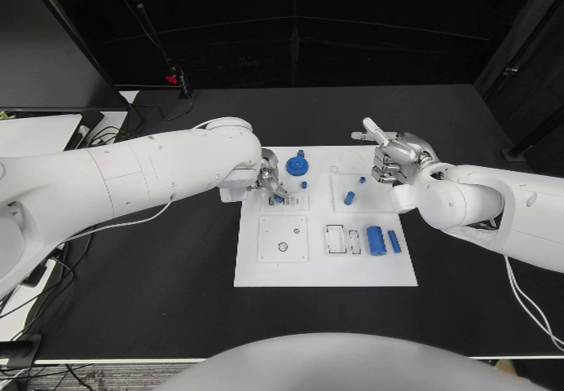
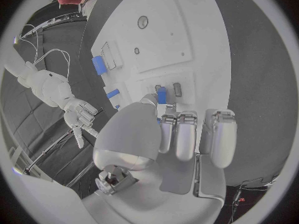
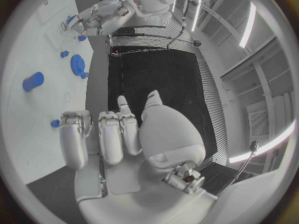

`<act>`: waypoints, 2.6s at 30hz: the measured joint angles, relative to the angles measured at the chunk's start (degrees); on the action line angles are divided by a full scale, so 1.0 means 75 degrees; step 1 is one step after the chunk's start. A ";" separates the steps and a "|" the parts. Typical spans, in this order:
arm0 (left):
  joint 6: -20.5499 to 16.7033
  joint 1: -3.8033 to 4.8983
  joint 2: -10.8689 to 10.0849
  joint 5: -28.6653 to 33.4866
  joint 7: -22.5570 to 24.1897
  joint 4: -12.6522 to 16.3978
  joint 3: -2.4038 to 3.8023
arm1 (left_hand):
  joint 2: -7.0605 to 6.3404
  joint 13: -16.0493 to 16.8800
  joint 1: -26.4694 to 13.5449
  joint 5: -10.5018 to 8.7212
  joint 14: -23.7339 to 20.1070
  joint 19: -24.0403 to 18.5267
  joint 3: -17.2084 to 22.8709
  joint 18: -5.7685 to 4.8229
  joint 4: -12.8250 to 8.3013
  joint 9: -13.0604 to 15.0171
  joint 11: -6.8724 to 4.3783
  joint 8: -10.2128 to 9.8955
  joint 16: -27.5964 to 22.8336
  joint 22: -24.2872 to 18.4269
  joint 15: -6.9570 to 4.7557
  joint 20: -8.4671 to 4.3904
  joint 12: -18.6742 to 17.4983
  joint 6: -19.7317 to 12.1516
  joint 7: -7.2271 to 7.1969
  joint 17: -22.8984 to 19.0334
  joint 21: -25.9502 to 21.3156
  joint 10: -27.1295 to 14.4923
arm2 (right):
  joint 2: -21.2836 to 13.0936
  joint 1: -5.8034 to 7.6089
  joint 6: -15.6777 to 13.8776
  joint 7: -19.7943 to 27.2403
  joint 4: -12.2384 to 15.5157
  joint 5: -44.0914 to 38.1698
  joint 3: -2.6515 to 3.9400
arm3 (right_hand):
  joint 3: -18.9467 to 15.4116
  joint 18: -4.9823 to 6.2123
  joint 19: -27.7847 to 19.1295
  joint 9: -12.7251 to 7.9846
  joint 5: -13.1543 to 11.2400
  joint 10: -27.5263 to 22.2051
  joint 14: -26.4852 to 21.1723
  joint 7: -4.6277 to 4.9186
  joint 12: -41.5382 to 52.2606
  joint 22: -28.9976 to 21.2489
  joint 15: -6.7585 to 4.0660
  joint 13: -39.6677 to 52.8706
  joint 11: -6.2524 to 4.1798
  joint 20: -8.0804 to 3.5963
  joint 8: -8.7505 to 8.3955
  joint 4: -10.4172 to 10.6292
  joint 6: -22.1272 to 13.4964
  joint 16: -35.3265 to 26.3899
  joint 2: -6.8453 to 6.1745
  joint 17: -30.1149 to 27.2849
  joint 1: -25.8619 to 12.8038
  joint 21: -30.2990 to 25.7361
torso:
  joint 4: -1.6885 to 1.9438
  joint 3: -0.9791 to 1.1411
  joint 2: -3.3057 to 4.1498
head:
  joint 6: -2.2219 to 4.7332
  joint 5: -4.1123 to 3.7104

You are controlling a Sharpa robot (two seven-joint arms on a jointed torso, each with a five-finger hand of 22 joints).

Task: Assemble the parts on the task board

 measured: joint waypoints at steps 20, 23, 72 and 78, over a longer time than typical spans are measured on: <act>-0.0166 -0.0030 0.0211 -0.0079 -0.0124 -0.0136 -0.0001 | 0.0011 -0.0005 -0.0010 -0.0001 0.0001 0.0000 0.0062 0.0000 -0.0019 0.0002 -0.0015 -0.0031 0.0000 -0.0001 0.0004 0.0000 -0.0011 0.0026 0.0026 0.0000 0.0000 0.0016 | 0.0025 -0.0003 0.0002 -0.0002 -0.0016 0.0000 -0.0001 | 0.0000 0.0000 0.0000 0.0000 0.0000 0.0000 0.0000 0.0000 0.0000 -0.0001 0.0000 0.0003 0.0000 0.0000 0.0000 0.0000 0.0000 0.0000 0.0000 -0.0001 0.0000 0.0000 | -0.0003 -0.0001 0.0000 | -0.0013 0.0031; -0.0156 -0.0036 0.0222 -0.0083 -0.0150 -0.0164 -0.0001 | 0.0011 -0.0005 -0.0011 -0.0001 0.0001 0.0000 0.0062 0.0000 -0.0019 0.0046 -0.0015 -0.0026 0.0000 -0.0002 0.0004 0.0000 -0.0010 0.0027 0.0027 0.0000 0.0000 0.0016 | 0.0029 -0.0003 0.0003 -0.0002 -0.0016 0.0000 -0.0001 | 0.0000 0.0000 0.0000 0.0000 0.0000 0.0000 0.0000 0.0000 0.0000 -0.0001 0.0000 0.0004 0.0000 0.0000 0.0000 0.0000 0.0000 0.0000 0.0000 -0.0001 0.0000 0.0000 | -0.0003 -0.0001 0.0000 | -0.0021 0.0031; -0.0020 -0.0072 0.0386 -0.0089 -0.0181 -0.0342 0.0013 | 0.0022 -0.0009 -0.0022 -0.0001 0.0000 0.0000 0.0094 0.0000 -0.0008 0.0099 -0.0024 -0.0010 0.0000 -0.0003 -0.0028 0.0000 0.0003 0.0035 0.0035 -0.0001 0.0000 0.0026 | 0.0030 -0.0006 0.0011 -0.0006 -0.0018 0.0000 -0.0002 | 0.0000 -0.0001 0.0028 0.0000 0.0000 -0.0027 0.0000 0.0000 0.0000 -0.0004 0.0000 0.0005 0.0027 0.0027 0.0000 0.0000 0.0000 0.0000 0.0000 0.0002 0.0000 0.0000 | -0.0001 -0.0002 0.0002 | -0.0082 0.0007; 0.0005 -0.0074 0.0390 -0.0087 -0.0181 -0.0343 0.0017 | 0.0023 -0.0009 -0.0023 -0.0001 0.0000 0.0000 0.0094 0.0000 -0.0008 0.0102 -0.0014 -0.0024 0.0000 -0.0003 -0.0028 0.0000 0.0010 0.0035 0.0035 0.0000 0.0000 0.0015 | 0.0034 -0.0006 0.0011 -0.0006 -0.0020 0.0000 -0.0002 | 0.0000 -0.0001 0.0028 0.0000 0.0000 -0.0027 0.0000 0.0000 0.0000 -0.0004 0.0000 -0.0001 0.0027 0.0027 0.0000 0.0000 0.0000 0.0000 0.0000 0.0002 0.0000 0.0000 | -0.0001 0.0000 0.0001 | -0.0088 0.0007</act>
